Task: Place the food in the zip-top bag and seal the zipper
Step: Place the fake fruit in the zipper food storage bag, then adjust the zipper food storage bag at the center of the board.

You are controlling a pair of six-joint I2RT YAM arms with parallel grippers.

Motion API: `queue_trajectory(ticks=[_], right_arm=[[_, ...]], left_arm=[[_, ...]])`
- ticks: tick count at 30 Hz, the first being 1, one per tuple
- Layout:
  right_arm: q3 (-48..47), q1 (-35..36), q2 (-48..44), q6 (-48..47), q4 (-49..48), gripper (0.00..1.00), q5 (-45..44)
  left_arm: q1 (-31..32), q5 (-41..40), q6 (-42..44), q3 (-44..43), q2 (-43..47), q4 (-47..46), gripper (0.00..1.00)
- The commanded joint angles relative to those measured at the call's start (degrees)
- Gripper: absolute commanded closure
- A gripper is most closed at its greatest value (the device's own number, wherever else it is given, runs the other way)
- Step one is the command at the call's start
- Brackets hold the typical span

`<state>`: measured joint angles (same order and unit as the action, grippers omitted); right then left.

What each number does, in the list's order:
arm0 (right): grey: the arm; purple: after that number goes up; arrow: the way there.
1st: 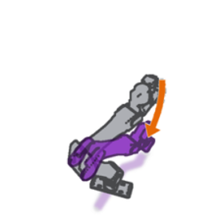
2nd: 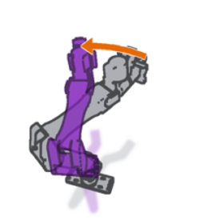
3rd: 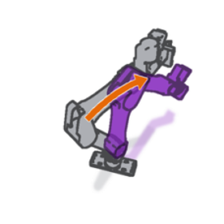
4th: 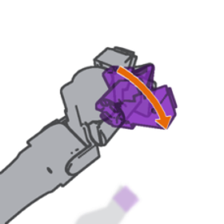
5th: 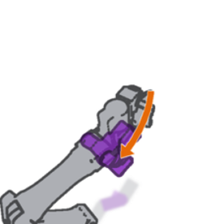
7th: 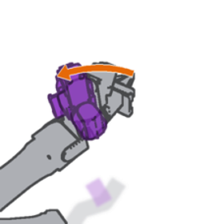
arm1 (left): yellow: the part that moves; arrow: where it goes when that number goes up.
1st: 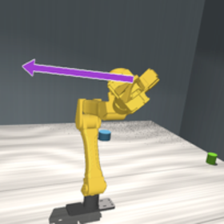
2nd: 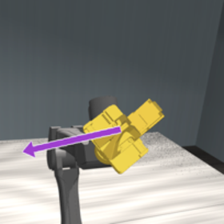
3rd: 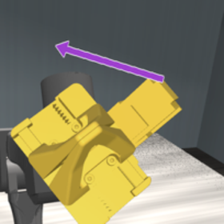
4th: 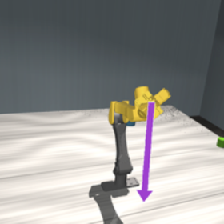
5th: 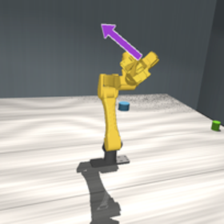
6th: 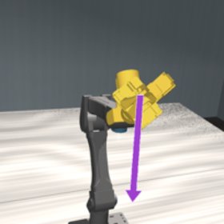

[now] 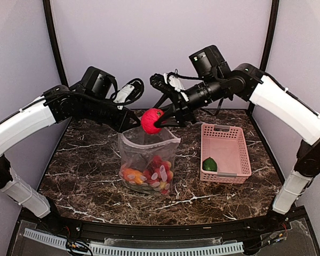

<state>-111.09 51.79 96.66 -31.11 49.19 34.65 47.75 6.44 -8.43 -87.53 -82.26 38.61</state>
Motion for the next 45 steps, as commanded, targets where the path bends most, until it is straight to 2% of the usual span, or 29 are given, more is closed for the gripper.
queue_trajectory(ticks=[1,10,17,23,30,36,42,45], right_arm=[[0.81,1.66,1.05,-0.62,-2.78,0.56,-3.19],[-1.23,3.94,1.69,-0.60,-1.65,0.35,-6.13],[-3.47,4.54,1.59,0.11,-0.01,0.34,-6.38],[-1.82,6.66,1.32,-3.60,3.71,0.38,-2.83],[-0.02,13.11,3.79,-7.57,9.16,0.40,-12.27],[-3.96,13.86,7.30,-5.87,9.99,0.54,-19.78],[-9.20,13.72,7.14,-9.32,8.96,0.87,-27.99],[-7.56,13.33,4.46,-12.87,6.04,0.95,-31.61]], left_arm=[[-0.19,0.07,-0.49,1.32,3.01,-0.67,0.99],[-0.13,-0.40,-0.13,2.92,3.77,-1.56,0.99],[-0.20,-0.36,0.20,3.32,3.77,-1.92,0.99],[-0.20,-0.44,0.36,3.95,3.98,-2.53,0.99],[-0.22,-0.89,0.59,4.89,4.74,-2.73,0.99],[-0.21,-1.18,0.90,4.83,4.89,-2.70,0.99],[-0.25,-5.08,1.57,3.90,6.48,-2.54,0.99],[-0.20,-8.58,2.05,3.99,9.18,-3.99,0.99]])
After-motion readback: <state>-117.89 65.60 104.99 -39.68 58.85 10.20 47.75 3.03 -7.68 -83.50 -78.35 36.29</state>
